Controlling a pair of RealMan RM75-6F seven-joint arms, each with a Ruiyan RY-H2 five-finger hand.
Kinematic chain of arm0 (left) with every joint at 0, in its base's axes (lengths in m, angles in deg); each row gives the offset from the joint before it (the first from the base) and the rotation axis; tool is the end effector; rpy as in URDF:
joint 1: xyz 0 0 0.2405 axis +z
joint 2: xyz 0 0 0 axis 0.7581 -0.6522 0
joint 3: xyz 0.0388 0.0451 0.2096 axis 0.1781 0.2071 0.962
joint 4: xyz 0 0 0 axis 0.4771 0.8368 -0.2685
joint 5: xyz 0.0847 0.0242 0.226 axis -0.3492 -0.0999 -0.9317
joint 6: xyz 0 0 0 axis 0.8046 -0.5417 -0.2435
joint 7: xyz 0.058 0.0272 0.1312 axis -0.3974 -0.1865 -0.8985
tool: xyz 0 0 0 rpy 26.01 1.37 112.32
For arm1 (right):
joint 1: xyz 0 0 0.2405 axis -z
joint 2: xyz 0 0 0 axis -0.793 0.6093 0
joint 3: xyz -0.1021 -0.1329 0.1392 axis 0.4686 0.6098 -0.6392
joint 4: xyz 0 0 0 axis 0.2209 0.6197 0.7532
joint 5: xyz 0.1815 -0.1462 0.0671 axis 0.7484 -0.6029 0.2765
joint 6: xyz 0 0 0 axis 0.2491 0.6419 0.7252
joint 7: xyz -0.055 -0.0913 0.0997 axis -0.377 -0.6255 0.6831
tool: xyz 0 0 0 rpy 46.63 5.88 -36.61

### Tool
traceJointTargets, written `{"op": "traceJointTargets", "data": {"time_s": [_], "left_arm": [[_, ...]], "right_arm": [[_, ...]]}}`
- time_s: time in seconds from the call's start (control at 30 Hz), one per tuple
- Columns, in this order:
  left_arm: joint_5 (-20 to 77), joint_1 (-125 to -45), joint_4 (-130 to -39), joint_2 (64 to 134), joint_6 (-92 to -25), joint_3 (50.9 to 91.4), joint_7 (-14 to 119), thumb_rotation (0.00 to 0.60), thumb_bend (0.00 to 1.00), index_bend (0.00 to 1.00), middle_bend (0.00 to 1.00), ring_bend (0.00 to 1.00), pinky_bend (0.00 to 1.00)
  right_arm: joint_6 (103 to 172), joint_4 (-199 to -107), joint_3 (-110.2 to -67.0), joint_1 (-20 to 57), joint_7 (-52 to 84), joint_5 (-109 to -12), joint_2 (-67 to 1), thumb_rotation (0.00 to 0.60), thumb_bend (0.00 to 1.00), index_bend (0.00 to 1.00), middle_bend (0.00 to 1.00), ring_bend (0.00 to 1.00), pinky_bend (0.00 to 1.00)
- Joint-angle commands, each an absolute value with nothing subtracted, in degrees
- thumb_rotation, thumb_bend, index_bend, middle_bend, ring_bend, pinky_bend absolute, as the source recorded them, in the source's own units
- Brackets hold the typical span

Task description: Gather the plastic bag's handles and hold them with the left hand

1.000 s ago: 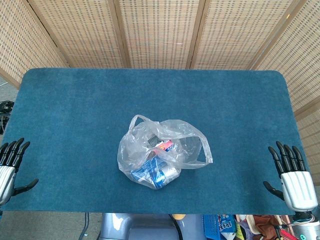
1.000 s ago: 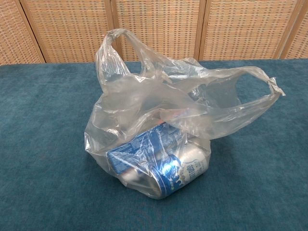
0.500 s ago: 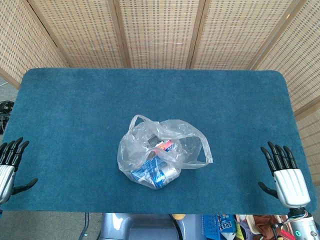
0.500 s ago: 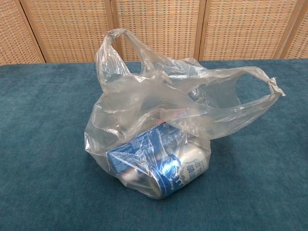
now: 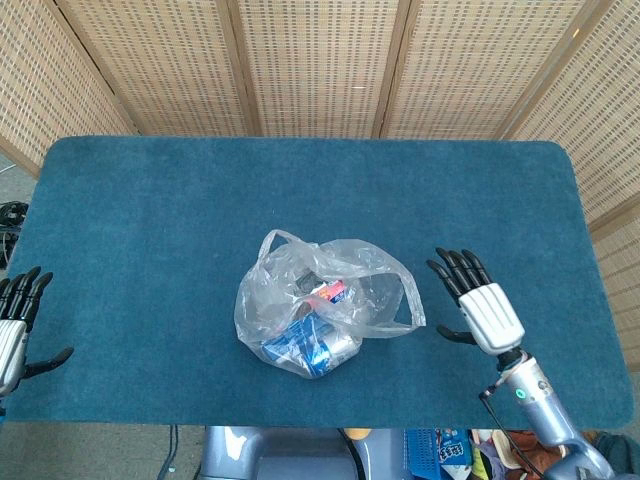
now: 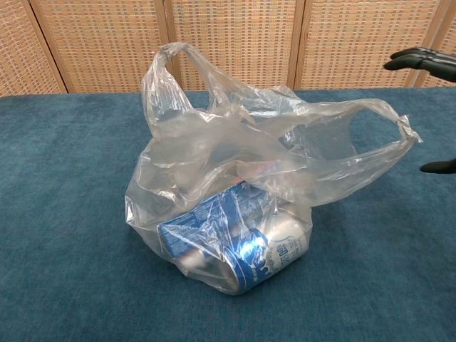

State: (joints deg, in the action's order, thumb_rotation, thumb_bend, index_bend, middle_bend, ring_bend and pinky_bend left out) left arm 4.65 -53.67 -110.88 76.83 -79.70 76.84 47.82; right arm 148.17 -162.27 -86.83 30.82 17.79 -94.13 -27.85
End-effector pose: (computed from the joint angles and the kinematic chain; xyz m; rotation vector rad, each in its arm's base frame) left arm -0.2723 0.1774 0.1178 -1.3829 -0.8891 -0.8759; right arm -0.1954 -0.2710 0.0366 1.7215 -0.7795 1.2341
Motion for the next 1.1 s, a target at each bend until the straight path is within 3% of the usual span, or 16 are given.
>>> {"op": "traceJointTargets", "data": {"time_s": [0.03,0.37,1.1], "left_arm": [[5.6,-54.0,-111.1,76.7,-79.1,76.3,47.8,0.600,0.16,0.00,0.00,0.00,0.00],[7.6,-54.8,-110.9,76.7,-77.4,75.6,47.6,0.600,0.17,0.00,0.00,0.00,0.00],[9.3,-55.4,-110.7,77.4,-76.4,75.3,46.6,0.600,0.17,0.00,0.00,0.00,0.00]], "right_arm": [[146.5,-160.0,-88.7,27.7,18.6,-94.2,-31.3,0.600,0.00,0.00,0.00,0.00,0.00],[146.9,-154.4,-91.1,21.8,26.2,-93.4,-40.8,0.600,0.00,0.00,0.00,0.00,0.00],[150.5,-151.7,-98.4,16.4,34.3,-85.3,-51.0,0.600,0.00,0.00,0.00,0.00,0.00]]}}
